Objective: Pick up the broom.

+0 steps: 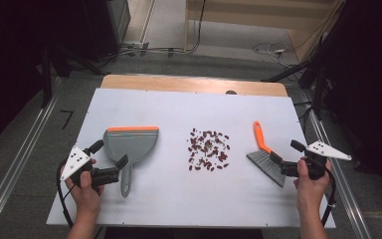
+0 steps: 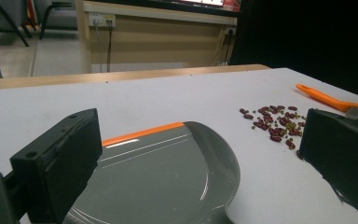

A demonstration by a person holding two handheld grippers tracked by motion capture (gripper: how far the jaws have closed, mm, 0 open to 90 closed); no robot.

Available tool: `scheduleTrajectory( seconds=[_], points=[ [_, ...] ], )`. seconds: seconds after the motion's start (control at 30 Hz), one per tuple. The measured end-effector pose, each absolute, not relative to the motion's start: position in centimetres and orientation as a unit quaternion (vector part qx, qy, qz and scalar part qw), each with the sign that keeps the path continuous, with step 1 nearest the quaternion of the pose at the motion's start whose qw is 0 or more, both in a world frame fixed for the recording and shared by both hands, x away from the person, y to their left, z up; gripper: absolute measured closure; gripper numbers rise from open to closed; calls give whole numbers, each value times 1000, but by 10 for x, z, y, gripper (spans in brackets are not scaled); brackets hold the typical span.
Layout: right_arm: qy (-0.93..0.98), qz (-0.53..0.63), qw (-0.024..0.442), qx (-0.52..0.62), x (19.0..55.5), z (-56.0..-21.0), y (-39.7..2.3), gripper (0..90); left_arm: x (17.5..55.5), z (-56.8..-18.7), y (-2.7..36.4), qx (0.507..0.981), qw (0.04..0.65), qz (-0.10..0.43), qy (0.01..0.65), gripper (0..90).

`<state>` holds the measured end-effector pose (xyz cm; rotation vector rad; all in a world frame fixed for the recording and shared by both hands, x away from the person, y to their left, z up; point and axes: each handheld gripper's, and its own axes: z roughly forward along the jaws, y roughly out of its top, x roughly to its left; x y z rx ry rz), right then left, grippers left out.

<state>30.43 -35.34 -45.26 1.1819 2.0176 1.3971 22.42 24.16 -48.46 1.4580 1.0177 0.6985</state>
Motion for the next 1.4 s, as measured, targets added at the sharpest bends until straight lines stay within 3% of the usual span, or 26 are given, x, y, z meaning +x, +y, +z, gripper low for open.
scheduleTrajectory(
  seconds=[0.5,0.6,0.73,0.93,1.13,1.4],
  points=[
    [749,456,169,449,340,-430,-335,26,221,-485,240,626,574,298,435,0],
    [747,429,174,476,353,-429,-327,88,222,-486,240,628,573,297,435,0],
    [738,396,184,515,370,-434,-318,304,223,-486,239,629,572,297,435,0],
    [741,365,170,537,384,-444,-312,486,222,-487,239,633,569,295,434,0],
    [744,328,152,562,393,-458,-310,586,222,-488,239,635,567,294,435,0],
    [743,300,123,586,397,-477,-310,629,222,-489,237,638,566,290,433,0]
  ],
)
